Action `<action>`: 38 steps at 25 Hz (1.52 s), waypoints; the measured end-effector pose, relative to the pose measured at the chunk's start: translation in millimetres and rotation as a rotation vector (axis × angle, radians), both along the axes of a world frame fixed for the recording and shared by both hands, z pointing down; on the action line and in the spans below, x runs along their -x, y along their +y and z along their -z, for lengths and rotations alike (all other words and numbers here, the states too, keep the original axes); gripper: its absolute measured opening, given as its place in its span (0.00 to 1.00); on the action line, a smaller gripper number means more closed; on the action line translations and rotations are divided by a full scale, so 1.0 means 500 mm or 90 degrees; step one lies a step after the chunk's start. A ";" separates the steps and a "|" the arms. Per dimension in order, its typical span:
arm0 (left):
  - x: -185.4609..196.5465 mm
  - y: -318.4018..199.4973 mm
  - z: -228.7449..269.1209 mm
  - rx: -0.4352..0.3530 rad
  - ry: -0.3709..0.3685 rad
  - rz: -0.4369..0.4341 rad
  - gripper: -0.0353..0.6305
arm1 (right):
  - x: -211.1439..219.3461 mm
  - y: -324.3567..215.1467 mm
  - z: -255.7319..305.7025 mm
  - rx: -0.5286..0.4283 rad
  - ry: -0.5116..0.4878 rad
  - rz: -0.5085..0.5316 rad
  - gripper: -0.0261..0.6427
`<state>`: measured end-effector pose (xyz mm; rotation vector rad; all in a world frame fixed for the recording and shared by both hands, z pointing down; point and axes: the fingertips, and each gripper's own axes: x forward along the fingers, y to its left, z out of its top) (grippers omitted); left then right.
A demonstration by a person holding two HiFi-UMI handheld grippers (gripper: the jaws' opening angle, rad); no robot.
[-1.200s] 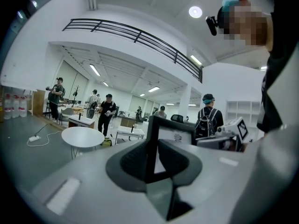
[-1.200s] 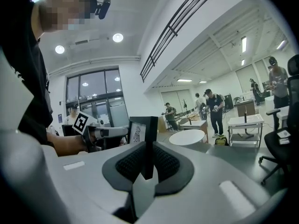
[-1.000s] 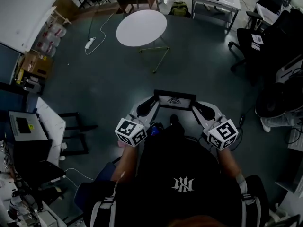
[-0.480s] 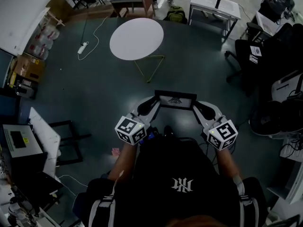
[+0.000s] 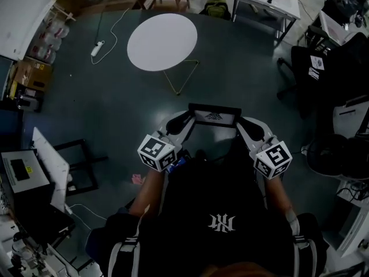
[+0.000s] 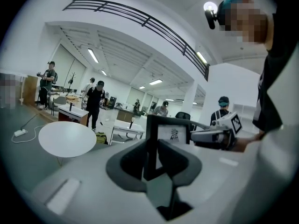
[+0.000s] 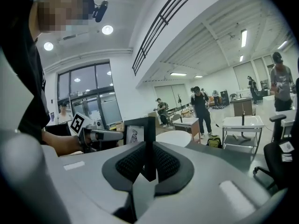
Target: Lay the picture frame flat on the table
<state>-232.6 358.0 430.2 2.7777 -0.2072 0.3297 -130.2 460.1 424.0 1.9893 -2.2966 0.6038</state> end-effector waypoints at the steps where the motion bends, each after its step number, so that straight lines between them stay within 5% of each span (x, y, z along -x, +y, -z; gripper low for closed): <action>1: -0.039 -0.012 -0.004 -0.001 -0.001 0.011 0.16 | -0.041 -0.014 -0.007 -0.001 -0.004 0.011 0.10; 6: -0.184 -0.071 -0.008 0.001 -0.004 0.085 0.16 | -0.200 -0.089 -0.014 -0.013 -0.001 0.071 0.10; 18: -0.511 -0.098 0.018 -0.016 -0.021 0.141 0.16 | -0.551 -0.153 -0.005 -0.022 0.004 0.146 0.12; 30: -0.667 -0.143 0.013 -0.021 -0.028 0.180 0.16 | -0.715 -0.219 -0.014 -0.040 0.002 0.178 0.15; 38: -0.706 -0.237 -0.022 0.007 -0.023 0.186 0.15 | -0.764 -0.337 -0.033 -0.036 -0.001 0.185 0.15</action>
